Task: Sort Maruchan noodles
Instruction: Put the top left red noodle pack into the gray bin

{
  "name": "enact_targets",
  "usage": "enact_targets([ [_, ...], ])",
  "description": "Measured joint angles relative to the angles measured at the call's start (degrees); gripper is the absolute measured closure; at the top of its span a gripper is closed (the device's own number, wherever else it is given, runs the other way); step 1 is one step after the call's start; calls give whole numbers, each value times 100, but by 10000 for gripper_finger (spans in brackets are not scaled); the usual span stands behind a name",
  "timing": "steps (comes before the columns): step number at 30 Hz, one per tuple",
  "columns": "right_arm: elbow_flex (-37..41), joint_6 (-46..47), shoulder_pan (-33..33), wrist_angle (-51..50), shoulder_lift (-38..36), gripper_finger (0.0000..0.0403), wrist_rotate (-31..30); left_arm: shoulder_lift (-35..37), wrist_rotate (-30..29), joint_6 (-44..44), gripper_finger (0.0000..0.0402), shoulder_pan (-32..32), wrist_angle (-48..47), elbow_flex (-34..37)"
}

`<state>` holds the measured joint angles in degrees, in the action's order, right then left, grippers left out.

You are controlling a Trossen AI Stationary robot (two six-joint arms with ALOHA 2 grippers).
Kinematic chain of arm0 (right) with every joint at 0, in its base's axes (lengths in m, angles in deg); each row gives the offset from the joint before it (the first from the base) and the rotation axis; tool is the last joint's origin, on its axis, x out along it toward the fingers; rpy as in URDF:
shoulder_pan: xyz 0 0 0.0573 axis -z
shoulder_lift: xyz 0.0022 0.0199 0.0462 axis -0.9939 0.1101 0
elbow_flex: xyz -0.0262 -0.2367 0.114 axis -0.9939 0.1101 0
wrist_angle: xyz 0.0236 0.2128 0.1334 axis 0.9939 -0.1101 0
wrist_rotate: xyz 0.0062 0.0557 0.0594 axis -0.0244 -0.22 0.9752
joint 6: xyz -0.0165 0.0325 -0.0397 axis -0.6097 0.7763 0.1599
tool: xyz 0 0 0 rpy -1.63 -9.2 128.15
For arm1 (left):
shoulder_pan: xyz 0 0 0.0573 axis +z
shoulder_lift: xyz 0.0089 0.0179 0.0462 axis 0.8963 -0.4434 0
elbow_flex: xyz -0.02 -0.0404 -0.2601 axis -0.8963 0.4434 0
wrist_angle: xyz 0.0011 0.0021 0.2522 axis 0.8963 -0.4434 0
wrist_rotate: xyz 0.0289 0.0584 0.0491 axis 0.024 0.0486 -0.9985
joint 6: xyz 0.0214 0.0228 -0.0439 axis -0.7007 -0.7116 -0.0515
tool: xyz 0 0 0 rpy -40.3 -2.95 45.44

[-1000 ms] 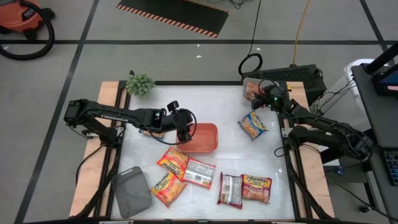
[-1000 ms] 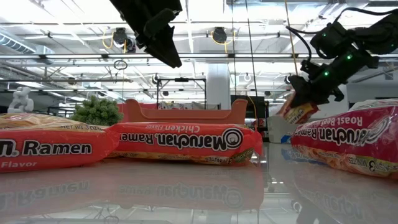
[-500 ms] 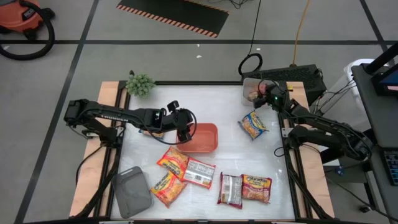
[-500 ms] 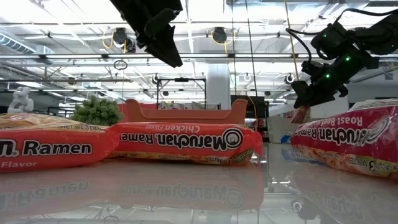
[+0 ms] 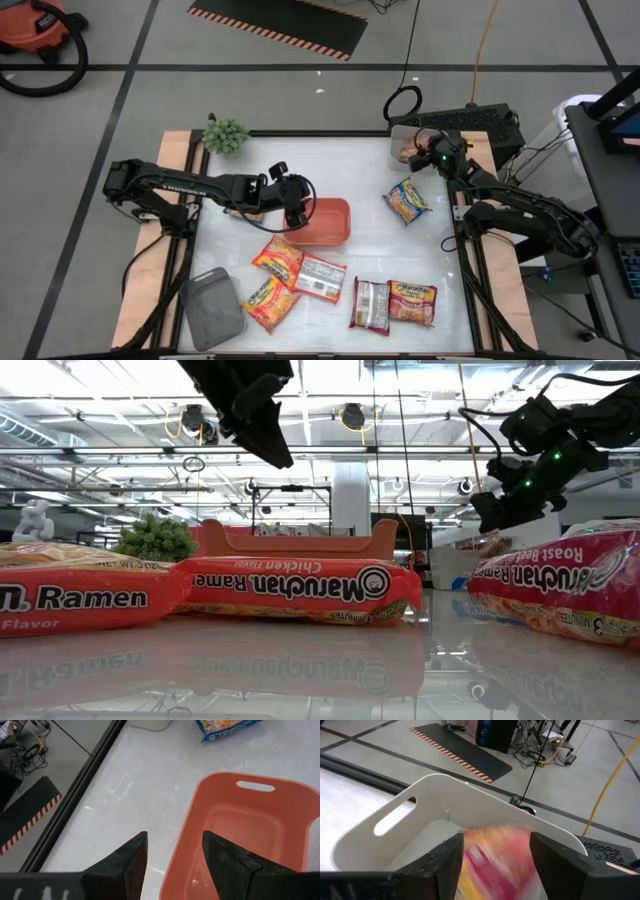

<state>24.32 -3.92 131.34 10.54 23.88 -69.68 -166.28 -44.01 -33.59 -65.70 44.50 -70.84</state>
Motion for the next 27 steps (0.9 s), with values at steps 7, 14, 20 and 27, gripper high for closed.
enact_targets([
  [7,0,186,-68,442,-36,186,164,-1,20,-28,206,0,-52,0],
  [14,0,245,-264,944,-35,186,1246,0,24,-136,206,0,-52,0],
  [20,-5,530,-354,667,-35,186,1259,0,28,-140,206,0,-52,0],
  [27,-214,757,-212,-772,-26,194,929,0,33,-146,206,0,-44,0],
])
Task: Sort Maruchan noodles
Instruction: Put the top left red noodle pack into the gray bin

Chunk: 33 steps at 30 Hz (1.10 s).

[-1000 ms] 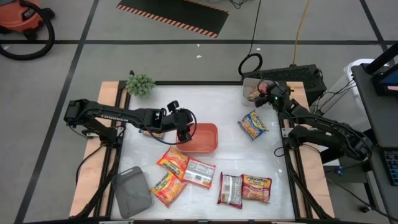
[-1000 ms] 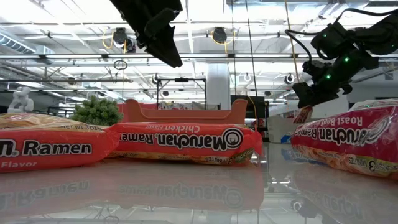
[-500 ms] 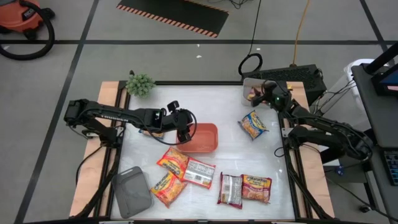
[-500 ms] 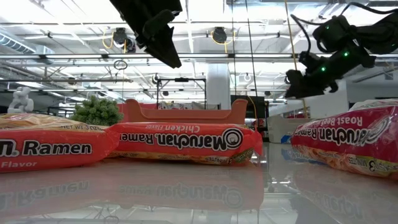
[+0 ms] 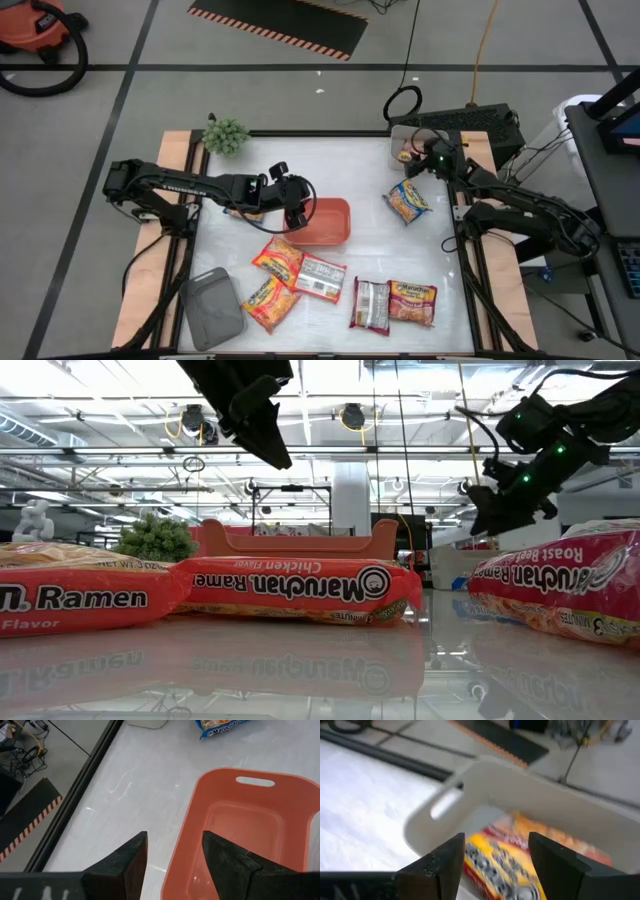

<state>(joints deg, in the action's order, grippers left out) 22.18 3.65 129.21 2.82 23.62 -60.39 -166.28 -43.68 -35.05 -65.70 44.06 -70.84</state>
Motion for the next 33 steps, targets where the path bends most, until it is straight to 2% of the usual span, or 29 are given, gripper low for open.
enact_targets([
  [8,-225,211,26,-1047,11,237,19,0,15,-103,206,0,207,0],
  [15,-225,317,29,-1292,283,277,40,-2,65,-146,206,2,430,0],
  [20,-236,313,29,-1163,622,298,-73,0,164,-146,206,0,471,0],
  [26,-232,136,29,-1079,848,319,-740,0,164,-157,206,0,470,0],
  [33,-225,-60,31,-714,848,328,-752,0,164,-203,206,1,418,0],
])
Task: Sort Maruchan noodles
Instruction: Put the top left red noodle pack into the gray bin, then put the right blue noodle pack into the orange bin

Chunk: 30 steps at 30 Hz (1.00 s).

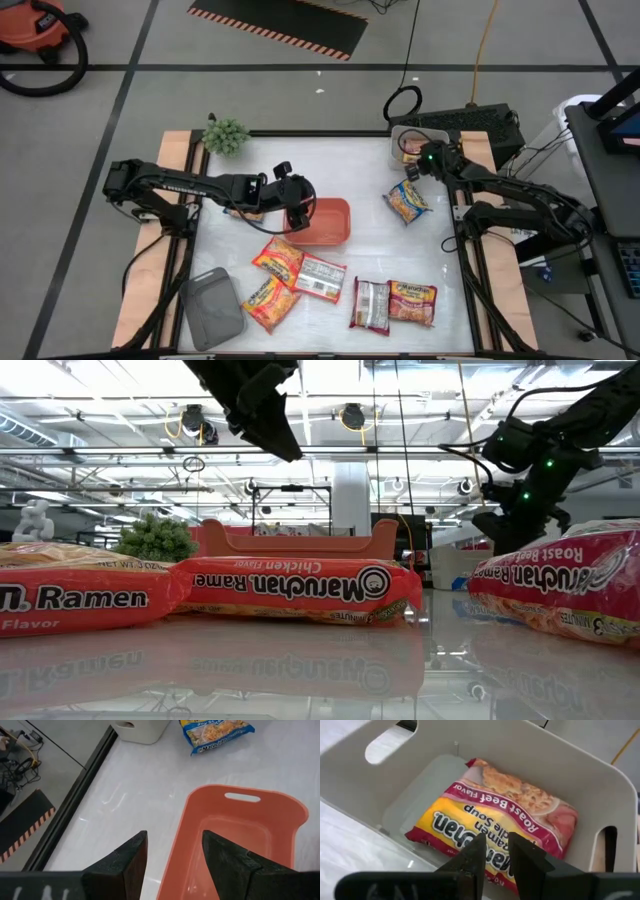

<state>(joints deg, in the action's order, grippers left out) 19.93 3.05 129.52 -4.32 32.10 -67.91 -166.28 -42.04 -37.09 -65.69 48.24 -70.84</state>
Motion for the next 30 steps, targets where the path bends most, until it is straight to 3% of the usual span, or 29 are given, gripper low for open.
enact_targets([
  [5,0,-144,0,293,0,328,147,0,0,0,206,0,-70,0],
  [11,0,-209,-7,840,0,328,1520,0,-2,2,206,-1,-210,0],
  [15,0,-206,-43,925,0,328,1694,0,-2,-12,206,2,-343,0],
  [18,0,-206,-82,944,0,328,1742,0,-6,-131,206,3,-775,-2],
  [24,0,-189,-190,1341,-2,328,2659,-2,-23,237,206,175,-1841,-2],
  [30,-55,225,-513,1863,-4,328,3024,0,-24,518,206,342,-2346,-2],
])
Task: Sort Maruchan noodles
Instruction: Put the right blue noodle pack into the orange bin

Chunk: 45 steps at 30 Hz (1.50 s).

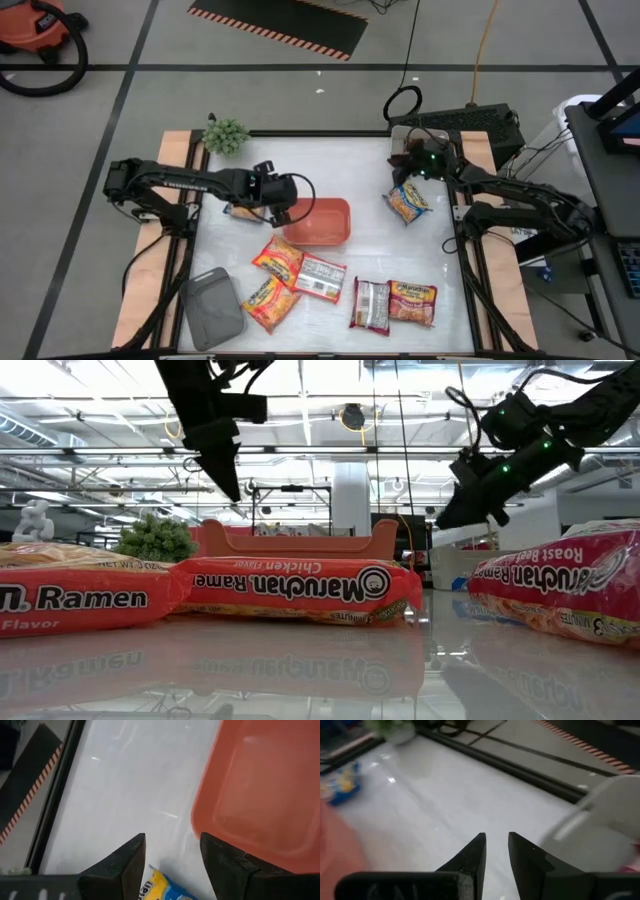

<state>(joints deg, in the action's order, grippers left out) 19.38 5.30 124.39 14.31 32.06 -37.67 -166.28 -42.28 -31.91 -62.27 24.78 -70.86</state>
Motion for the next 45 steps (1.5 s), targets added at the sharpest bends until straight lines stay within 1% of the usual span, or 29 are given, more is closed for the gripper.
enact_targets([
  [2,-182,23,-189,-236,2,328,15,0,0,30,206,37,1,0],
  [8,-1011,45,-963,-1567,2,328,-33,0,4,62,206,99,309,0],
  [13,-1550,48,-1744,-2758,31,327,-672,-2,11,100,206,94,655,0],
  [15,-1730,160,-2075,-3056,52,327,-871,0,14,107,206,94,730,0],
  [21,-2174,297,-2935,-3101,378,327,-1689,-2,15,-34,206,94,757,0],
  [25,-2340,284,-3183,-3138,863,327,-1818,-1,17,-178,206,94,754,0],
  [29,-2486,248,-3224,-3237,1551,322,-1834,0,17,-369,206,94,759,0],
  [30,-2518,218,-3222,-3245,1736,315,-1873,0,19,-439,206,94,761,0],
  [32,-2582,184,-3222,-3387,2042,293,-2135,-2,17,-564,206,94,782,0],
  [35,-2670,71,-3204,-3564,2382,246,-2441,-1,20,-683,206,116,851,0],
  [40,-2671,-133,-3142,-3709,2807,173,-2718,-2,14,-853,206,158,1200,0],
  [42,-2671,-177,-3129,-3707,2945,154,-2731,-2,15,-932,206,169,1351,0],
  [45,-2671,-307,-3070,-3748,3089,140,-2736,-2,15,-968,206,168,1479,0],
])
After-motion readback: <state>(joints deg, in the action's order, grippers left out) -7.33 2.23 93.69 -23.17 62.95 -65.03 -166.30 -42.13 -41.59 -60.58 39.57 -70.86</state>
